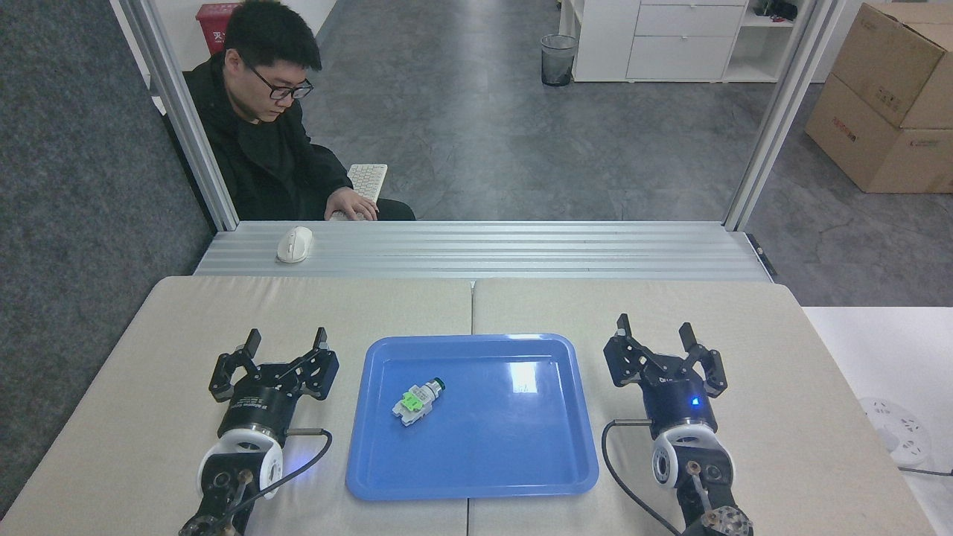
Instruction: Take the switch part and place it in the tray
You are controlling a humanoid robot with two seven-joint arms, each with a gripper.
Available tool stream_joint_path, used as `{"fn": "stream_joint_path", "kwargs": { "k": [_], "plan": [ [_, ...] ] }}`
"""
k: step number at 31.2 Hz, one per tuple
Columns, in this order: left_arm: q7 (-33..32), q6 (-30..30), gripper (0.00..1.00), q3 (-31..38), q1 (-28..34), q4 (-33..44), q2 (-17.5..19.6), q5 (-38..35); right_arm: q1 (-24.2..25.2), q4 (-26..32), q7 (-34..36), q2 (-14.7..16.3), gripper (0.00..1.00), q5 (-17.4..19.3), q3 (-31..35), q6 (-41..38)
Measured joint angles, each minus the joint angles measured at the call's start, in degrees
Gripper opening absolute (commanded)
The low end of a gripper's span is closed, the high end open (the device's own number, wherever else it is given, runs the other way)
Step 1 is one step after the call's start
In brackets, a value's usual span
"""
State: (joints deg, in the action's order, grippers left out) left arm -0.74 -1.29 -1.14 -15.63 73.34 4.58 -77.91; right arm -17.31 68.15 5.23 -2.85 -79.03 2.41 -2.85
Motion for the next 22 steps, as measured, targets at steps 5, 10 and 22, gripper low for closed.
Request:
{"fn": "stream_joint_path", "kwargs": {
  "k": [5,10,22],
  "plan": [
    [0.02,0.13,0.99,0.28,-0.14,-0.27,0.75,0.09,0.0,-0.01,0.0,0.0,1.0,0.0,0.05,0.0],
    [0.16,0.31,1.0,0.5,-0.17,-0.45,1.3,0.18,0.0,-0.01,0.0,0.0,1.0,0.0,0.1,0.0],
    [0.19,0.41,1.0,0.8,-0.17,-0.62,2.19,0.34,0.0,-0.02,0.0,0.01,1.0,0.01,0.15,0.0]
  ]
}}
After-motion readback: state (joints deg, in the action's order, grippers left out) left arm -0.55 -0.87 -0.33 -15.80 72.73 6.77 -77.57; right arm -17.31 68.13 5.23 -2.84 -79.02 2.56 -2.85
